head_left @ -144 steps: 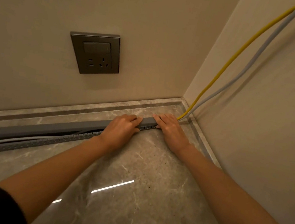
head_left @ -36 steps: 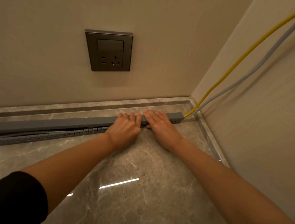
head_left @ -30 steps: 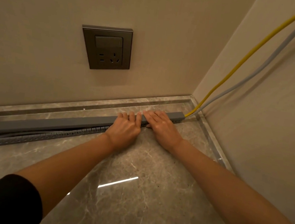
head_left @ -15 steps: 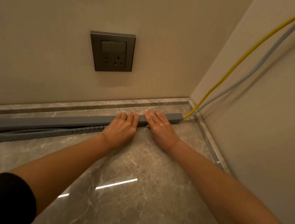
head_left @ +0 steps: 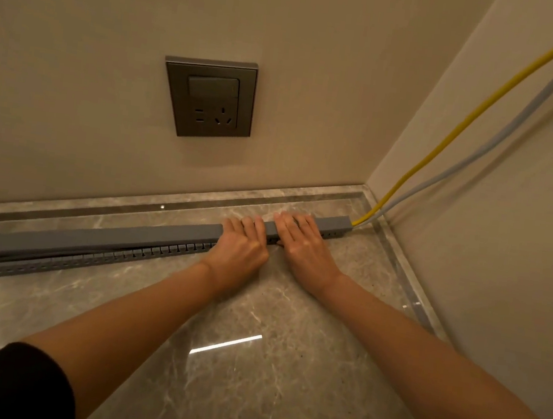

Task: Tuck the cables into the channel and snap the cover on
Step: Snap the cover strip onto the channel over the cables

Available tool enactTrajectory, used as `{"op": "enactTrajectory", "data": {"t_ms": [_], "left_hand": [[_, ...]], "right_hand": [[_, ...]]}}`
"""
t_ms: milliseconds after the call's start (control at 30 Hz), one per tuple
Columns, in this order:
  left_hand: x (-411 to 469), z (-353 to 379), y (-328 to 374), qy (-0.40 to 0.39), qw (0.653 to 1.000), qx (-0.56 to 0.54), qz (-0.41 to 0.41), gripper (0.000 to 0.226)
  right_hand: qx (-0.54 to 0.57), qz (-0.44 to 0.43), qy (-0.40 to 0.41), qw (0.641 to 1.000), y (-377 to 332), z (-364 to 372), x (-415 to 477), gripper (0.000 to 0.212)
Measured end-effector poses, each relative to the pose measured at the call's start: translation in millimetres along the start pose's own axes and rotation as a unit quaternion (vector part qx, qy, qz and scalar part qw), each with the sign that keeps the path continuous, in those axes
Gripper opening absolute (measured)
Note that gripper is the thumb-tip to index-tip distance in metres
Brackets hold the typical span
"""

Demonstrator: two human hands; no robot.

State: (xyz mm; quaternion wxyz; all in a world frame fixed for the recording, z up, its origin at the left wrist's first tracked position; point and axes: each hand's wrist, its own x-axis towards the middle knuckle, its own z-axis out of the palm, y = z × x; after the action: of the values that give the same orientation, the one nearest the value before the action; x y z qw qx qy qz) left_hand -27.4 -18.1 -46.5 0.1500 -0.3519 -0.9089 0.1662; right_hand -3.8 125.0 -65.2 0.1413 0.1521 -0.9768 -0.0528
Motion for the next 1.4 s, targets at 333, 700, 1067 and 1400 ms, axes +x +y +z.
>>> {"op": "enactTrajectory", "data": {"t_ms": [333,700,1067,1400], "left_hand": [[-4,-9,-11,-0.079,0.989,-0.124,0.009,0.043],[-29,-16,-62,-0.156,0.944,-0.275,-0.092,0.035],[-31,-17,-52,-0.137,0.979,-0.15,-0.028,0.03],[-30,6,-53,-0.062,0.997,-0.046,0.024,0.021]], "right_hand": [[-0.037,0.014,-0.068,0.997,-7,-20,1,0.044],[-0.021,0.035,-0.187,0.981,-13,-29,17,0.054],[0.02,-0.041,-0.176,0.983,-47,-47,46,0.028],[0.036,-0.042,-0.107,0.993,-47,-28,34,0.038]]}}
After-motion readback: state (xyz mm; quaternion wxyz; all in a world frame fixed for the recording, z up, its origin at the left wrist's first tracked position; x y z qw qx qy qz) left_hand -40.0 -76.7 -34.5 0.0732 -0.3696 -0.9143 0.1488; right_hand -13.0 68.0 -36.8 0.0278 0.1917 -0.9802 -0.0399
